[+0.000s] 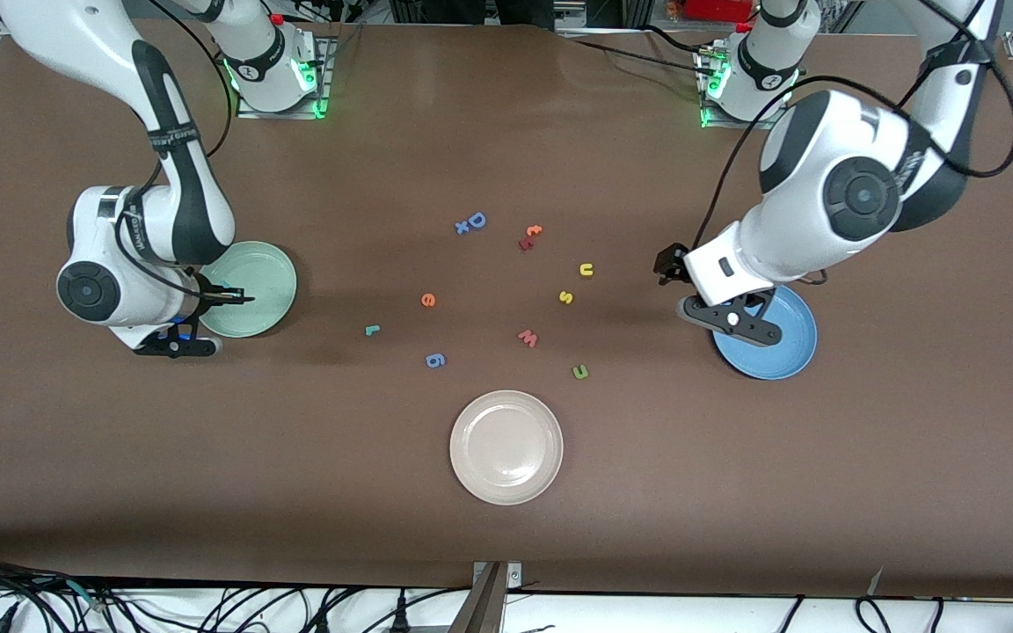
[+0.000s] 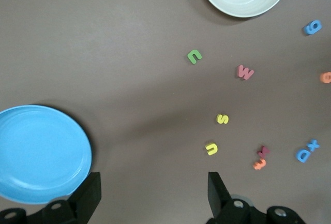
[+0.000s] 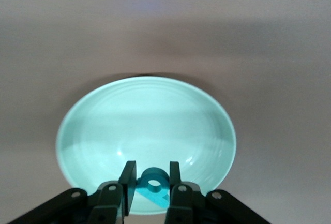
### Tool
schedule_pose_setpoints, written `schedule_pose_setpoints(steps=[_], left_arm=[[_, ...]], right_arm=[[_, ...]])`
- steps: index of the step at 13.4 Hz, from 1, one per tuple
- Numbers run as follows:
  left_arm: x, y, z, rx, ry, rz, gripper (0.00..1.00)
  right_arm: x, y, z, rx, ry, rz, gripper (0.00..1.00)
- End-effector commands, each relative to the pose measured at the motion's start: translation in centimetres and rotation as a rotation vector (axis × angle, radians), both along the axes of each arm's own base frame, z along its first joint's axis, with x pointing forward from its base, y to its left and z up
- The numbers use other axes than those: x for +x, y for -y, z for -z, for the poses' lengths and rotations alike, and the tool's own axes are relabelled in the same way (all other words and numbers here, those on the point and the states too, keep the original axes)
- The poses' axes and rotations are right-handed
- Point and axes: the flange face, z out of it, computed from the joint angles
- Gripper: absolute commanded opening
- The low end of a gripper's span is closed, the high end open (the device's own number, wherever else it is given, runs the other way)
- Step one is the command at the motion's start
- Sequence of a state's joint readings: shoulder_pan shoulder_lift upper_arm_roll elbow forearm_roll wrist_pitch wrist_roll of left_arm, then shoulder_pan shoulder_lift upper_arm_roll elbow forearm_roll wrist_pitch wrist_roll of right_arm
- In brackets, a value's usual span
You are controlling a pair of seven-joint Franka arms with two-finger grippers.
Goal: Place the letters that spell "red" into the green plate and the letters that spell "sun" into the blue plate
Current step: 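Set the teal p on the green plate while the left gripper advances, then grasp the u with the left gripper while the right gripper grasps the j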
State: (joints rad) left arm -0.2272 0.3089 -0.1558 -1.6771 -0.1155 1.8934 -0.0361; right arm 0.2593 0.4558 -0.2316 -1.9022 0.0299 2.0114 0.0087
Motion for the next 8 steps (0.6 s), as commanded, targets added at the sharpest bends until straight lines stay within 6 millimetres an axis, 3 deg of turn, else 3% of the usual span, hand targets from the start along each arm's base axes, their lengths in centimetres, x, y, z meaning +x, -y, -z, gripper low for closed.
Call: schedule_pose_setpoints(steps=[1,2,4,6,8], left_arm=[[-2.6,2.8,1.0,0.064,0.031,-0.019,1.0],[-3.1,3.6,1.2,0.069,0.027,-0.032,1.0],[-4.2,5.1,2.5,0.062,0.028,-0.054,1.0],[-6.3,7.0,5.1,0.066,0.018,-0.115,1.0],[-7.7,7.4,7.6,0.069,0.017,-0.128,1.0]], right_arm=[[-0.5,0.9,2.8,0.033,-0.006,-0.005,0.06],[-0.7,0.9,3.1,0.036,0.0,-0.003,0.1],[-0.8,0.7,3.1,0.038,-0.003,-0.009,0.58],[-0.6,0.6,2.6,0.04,0.001,-0.007,0.77],[-0.1,-0.9,0.3,0.054,0.037,-0.009,0.97]])
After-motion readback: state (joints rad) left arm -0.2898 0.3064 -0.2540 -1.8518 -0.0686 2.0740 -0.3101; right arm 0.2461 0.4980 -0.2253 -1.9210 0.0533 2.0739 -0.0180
